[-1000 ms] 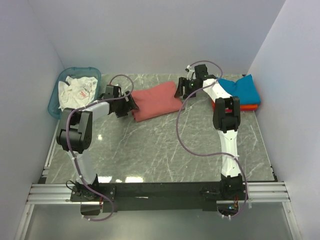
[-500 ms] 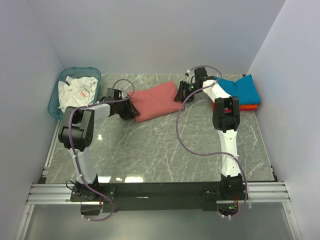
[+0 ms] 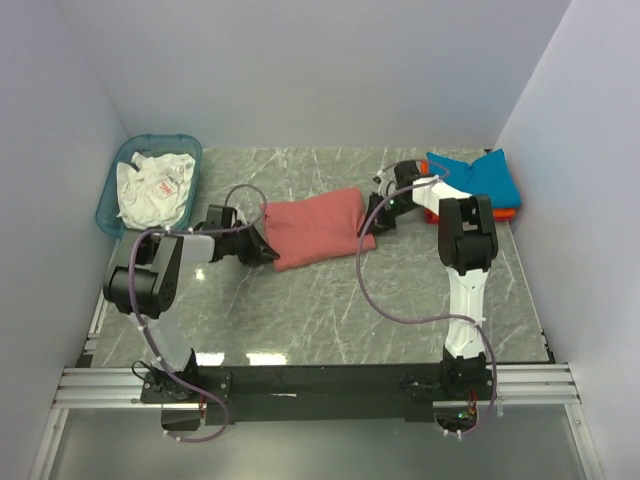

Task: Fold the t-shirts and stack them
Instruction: Fold the tshirt

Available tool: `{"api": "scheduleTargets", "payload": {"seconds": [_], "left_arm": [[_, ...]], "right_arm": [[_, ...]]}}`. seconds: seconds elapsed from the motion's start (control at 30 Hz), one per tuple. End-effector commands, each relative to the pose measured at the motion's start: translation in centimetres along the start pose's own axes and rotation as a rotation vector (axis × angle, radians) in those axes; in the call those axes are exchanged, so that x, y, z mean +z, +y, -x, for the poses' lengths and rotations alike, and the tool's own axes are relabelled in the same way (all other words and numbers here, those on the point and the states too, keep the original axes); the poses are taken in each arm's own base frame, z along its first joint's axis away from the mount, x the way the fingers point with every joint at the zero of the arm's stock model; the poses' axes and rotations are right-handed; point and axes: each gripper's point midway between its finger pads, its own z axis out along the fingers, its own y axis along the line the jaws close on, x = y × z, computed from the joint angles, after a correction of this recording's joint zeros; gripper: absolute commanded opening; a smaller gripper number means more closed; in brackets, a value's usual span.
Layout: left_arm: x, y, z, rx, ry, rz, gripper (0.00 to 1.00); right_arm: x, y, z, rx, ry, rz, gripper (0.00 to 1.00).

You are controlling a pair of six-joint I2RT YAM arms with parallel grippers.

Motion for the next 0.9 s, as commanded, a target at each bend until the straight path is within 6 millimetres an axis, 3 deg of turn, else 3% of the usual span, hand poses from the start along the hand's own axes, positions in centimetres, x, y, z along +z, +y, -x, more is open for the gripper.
{"api": "scheduleTargets", "payload": {"seconds": [0.0, 0.03, 0.07, 0.17, 0.2, 0.27, 0.37, 0.53, 0.57, 0.6, 0.67, 0.7, 0.87], "left_arm": [[-1.6, -1.0, -2.2, 0.011, 0.028, -0.060, 0.16], [-1.9, -0.9, -2.7, 0.012, 0.034, -0.060, 0.18], [-2.4, -0.3, -3.6, 0.012, 0.048, -0.049, 0.25], [-4.3, -1.0, -3.6, 0.052, -0.016, -0.040, 0.35], [-5.5, -1.7, -3.2, 0.082, -0.064, -0.038, 0.49], [-6.7, -1.6, -1.9, 0.122, -0.154, 0.013, 0.62], [-8.2, -2.8, 0.3, 0.168, -0.252, 0.045, 0.72], [-5.5, -2.2, 3.2, 0.169, -0.209, 0.094, 0.76], [-5.0, -2.9, 4.5, 0.174, -0.217, 0.086, 0.77], [-3.7, -1.8, 4.5, 0.154, -0.180, 0.100, 0.77], [-2.9, -2.5, 6.1, 0.156, -0.189, 0.086, 0.74], [-2.0, -1.7, 6.3, 0.144, -0.174, 0.106, 0.74], [-1.1, -1.4, 9.0, 0.155, -0.189, 0.160, 0.65]], "right_arm": [[-1.5, -0.4, -2.4, -0.043, 0.016, -0.026, 0.13], [-1.8, -0.1, -2.8, -0.054, 0.019, -0.016, 0.17], [-1.9, -0.4, -3.8, -0.038, 0.037, -0.018, 0.31], [-3.2, -0.2, -3.9, -0.073, -0.003, -0.018, 0.51], [-3.6, -0.1, -3.6, -0.076, -0.021, -0.022, 0.53], [-4.5, 0.4, -2.6, -0.098, -0.057, -0.019, 0.56], [-4.7, 0.9, -1.3, -0.105, -0.079, 0.003, 0.62], [-3.5, 1.2, 1.2, -0.073, -0.086, 0.049, 0.64], [-3.3, 1.3, 1.3, -0.067, -0.083, 0.062, 0.65], [-2.8, 1.1, 1.3, -0.058, -0.074, 0.065, 0.65], [-2.5, 1.1, 1.0, -0.052, -0.060, 0.065, 0.65], [-2.2, 1.1, 0.8, -0.055, -0.052, 0.065, 0.65], [-1.9, 0.3, -0.2, -0.050, -0.028, 0.046, 0.65]]}}
